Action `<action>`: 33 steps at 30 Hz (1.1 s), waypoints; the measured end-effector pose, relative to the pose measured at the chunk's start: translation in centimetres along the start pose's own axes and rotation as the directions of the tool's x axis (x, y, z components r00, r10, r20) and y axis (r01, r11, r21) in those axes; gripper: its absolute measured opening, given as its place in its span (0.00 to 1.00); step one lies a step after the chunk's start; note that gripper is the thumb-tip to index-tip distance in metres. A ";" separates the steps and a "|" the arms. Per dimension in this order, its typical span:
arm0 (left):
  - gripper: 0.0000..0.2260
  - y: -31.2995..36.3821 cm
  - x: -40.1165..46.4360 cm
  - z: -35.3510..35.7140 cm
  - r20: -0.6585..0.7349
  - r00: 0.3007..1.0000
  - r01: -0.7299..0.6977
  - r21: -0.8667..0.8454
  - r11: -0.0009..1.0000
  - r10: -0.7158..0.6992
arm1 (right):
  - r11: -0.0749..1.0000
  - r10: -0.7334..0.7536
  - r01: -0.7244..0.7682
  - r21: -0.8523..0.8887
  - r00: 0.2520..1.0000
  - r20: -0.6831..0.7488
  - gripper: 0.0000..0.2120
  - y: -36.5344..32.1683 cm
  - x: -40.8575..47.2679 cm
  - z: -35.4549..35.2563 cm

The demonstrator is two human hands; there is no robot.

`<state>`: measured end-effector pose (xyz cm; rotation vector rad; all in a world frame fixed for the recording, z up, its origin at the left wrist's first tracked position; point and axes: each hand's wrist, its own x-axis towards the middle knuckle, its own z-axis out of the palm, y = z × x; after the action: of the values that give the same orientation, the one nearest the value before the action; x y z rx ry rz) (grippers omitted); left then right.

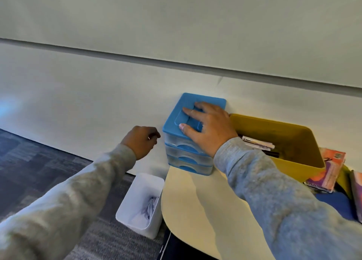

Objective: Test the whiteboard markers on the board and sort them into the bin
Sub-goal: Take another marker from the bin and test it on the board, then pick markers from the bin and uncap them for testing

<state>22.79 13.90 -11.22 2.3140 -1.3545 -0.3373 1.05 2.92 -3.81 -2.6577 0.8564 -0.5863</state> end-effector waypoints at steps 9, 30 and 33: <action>0.12 9.8 -1.4 -4.3 -0.193 0.981 -0.091 -0.340 0.936 0.025 | 0.990 -0.020 0.024 0.140 0.999 -0.034 0.21 1.6 -0.7 -1.7; 0.11 21.0 -0.3 1.5 -0.053 0.822 -0.560 0.116 0.821 0.568 | 0.881 0.466 -0.371 -0.292 0.780 0.416 0.11 14.9 -4.0 -5.5; 0.11 21.0 -0.5 1.5 -0.067 0.818 -0.561 0.122 0.819 0.571 | 0.879 0.465 -0.331 -0.344 0.755 0.463 0.13 15.1 -3.7 -5.4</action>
<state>5.83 4.95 -2.41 1.8369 -1.9529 0.0400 -11.53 -7.45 -5.94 -2.4919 1.3180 0.3835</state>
